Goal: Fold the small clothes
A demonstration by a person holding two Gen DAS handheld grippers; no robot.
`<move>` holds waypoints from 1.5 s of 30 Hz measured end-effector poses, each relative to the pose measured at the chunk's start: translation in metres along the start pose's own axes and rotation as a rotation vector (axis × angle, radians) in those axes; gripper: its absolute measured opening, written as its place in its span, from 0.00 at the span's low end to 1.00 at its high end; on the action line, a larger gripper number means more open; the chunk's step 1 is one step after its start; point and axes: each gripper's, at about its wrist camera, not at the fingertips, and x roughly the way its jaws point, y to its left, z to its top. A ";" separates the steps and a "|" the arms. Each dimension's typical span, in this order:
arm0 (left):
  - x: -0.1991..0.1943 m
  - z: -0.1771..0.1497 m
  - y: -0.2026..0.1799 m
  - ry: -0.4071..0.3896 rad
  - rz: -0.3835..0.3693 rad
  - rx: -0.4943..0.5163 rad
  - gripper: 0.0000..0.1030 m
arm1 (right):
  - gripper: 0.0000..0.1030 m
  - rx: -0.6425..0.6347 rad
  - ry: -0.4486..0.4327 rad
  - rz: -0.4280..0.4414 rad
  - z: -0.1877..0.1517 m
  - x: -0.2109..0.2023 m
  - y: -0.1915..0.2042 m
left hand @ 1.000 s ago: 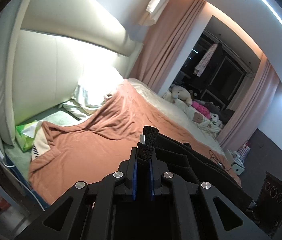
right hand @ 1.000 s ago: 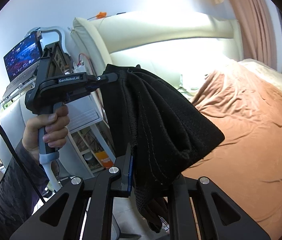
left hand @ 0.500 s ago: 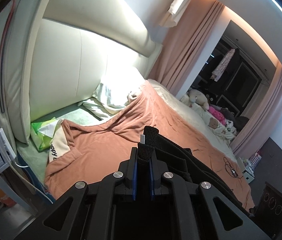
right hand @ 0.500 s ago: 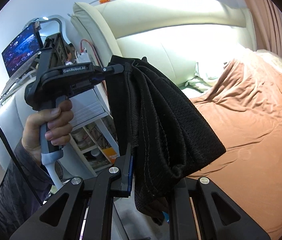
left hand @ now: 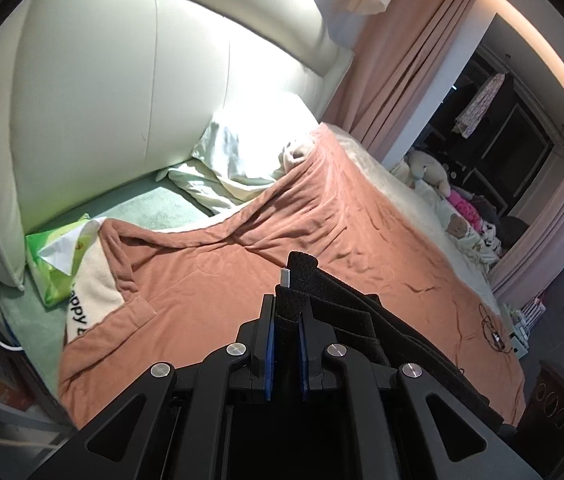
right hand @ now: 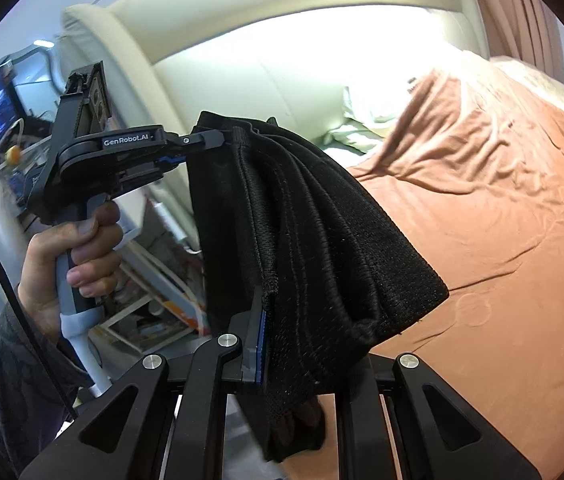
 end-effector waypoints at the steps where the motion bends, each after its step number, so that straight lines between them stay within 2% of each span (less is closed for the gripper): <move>1: 0.011 0.002 0.000 0.010 0.007 0.001 0.09 | 0.08 0.009 0.003 0.000 0.002 0.004 -0.009; 9: 0.083 0.008 0.001 0.081 0.054 0.005 0.09 | 0.08 0.067 0.038 -0.008 0.021 0.051 -0.043; 16: 0.142 0.001 0.014 0.146 0.098 -0.001 0.09 | 0.08 0.141 0.079 -0.004 0.019 0.088 -0.071; 21: 0.168 0.000 0.019 0.160 0.125 -0.004 0.09 | 0.08 0.177 0.090 -0.011 0.020 0.106 -0.084; 23: 0.176 -0.001 0.019 0.164 0.132 0.006 0.10 | 0.09 0.205 0.111 -0.042 0.020 0.114 -0.089; 24: 0.181 -0.002 0.020 0.174 0.145 0.008 0.15 | 0.12 0.218 0.137 -0.075 0.018 0.117 -0.093; 25: 0.185 -0.003 0.021 0.190 0.158 0.008 0.20 | 0.19 0.232 0.163 -0.118 0.016 0.120 -0.094; 26: 0.190 -0.005 0.023 0.210 0.188 0.009 0.32 | 0.24 0.246 0.177 -0.146 0.015 0.122 -0.098; 27: 0.191 -0.007 0.025 0.214 0.207 0.011 0.40 | 0.37 0.261 0.178 -0.164 0.012 0.121 -0.100; 28: 0.190 -0.009 0.027 0.211 0.225 0.015 0.41 | 0.49 0.265 0.173 -0.166 0.012 0.120 -0.100; 30: 0.187 -0.014 0.030 0.210 0.233 0.019 0.41 | 0.55 0.244 0.157 -0.177 0.010 0.113 -0.096; 39: 0.149 -0.046 0.045 0.231 0.262 -0.015 0.41 | 0.55 0.196 0.123 -0.130 -0.002 0.100 -0.075; 45: 0.123 -0.080 0.042 0.253 0.266 -0.010 0.41 | 0.55 0.151 0.150 -0.095 -0.018 0.093 -0.062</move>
